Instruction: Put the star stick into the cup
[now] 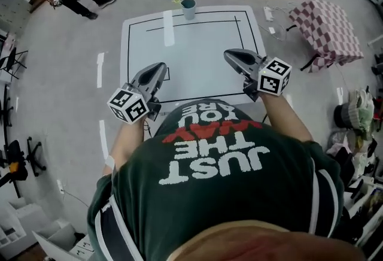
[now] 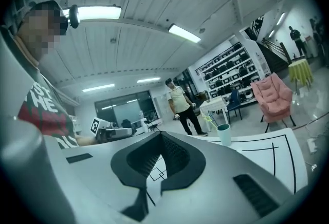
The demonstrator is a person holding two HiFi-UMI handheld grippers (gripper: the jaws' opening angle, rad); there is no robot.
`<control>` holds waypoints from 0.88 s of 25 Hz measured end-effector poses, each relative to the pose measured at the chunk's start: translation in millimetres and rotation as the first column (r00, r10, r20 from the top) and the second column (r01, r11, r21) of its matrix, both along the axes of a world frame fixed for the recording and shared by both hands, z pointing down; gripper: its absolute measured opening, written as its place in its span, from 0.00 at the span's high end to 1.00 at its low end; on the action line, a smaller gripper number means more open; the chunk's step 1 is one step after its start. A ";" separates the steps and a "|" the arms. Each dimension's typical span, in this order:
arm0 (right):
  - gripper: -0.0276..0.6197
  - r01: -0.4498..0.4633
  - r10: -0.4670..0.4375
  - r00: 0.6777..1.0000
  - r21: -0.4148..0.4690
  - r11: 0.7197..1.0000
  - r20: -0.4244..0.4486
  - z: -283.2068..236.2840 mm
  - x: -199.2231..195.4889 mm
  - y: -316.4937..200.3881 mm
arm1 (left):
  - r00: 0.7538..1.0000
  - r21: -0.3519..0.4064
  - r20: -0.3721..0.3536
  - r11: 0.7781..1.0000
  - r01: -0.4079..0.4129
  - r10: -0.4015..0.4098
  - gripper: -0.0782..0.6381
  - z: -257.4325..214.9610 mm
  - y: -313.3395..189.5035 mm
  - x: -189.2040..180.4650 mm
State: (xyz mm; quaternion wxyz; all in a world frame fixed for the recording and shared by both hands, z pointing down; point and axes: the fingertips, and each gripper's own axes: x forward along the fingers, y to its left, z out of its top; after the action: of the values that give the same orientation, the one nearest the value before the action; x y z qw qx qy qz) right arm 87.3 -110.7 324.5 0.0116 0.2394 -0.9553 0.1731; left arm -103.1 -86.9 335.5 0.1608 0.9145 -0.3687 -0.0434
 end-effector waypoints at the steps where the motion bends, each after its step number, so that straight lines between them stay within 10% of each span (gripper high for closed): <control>1: 0.91 -0.003 0.003 1.000 0.000 1.000 -0.004 2.0 -4.5 -2.4 | 1.000 -0.006 -0.008 1.000 0.001 -0.001 0.88 3.0 -0.8 -3.9; 22: 0.91 0.045 -0.044 0.994 0.007 0.999 -0.104 8.7 -1.4 -9.8 | 0.998 -0.026 -0.058 1.000 0.000 -0.002 0.88 7.9 -11.5 6.3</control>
State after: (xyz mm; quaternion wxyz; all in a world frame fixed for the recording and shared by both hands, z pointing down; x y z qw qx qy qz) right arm 85.9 -120.5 333.2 0.0637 0.2265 -0.9594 0.1555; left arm -96.9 -98.4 343.3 0.1835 0.9105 -0.3648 -0.0653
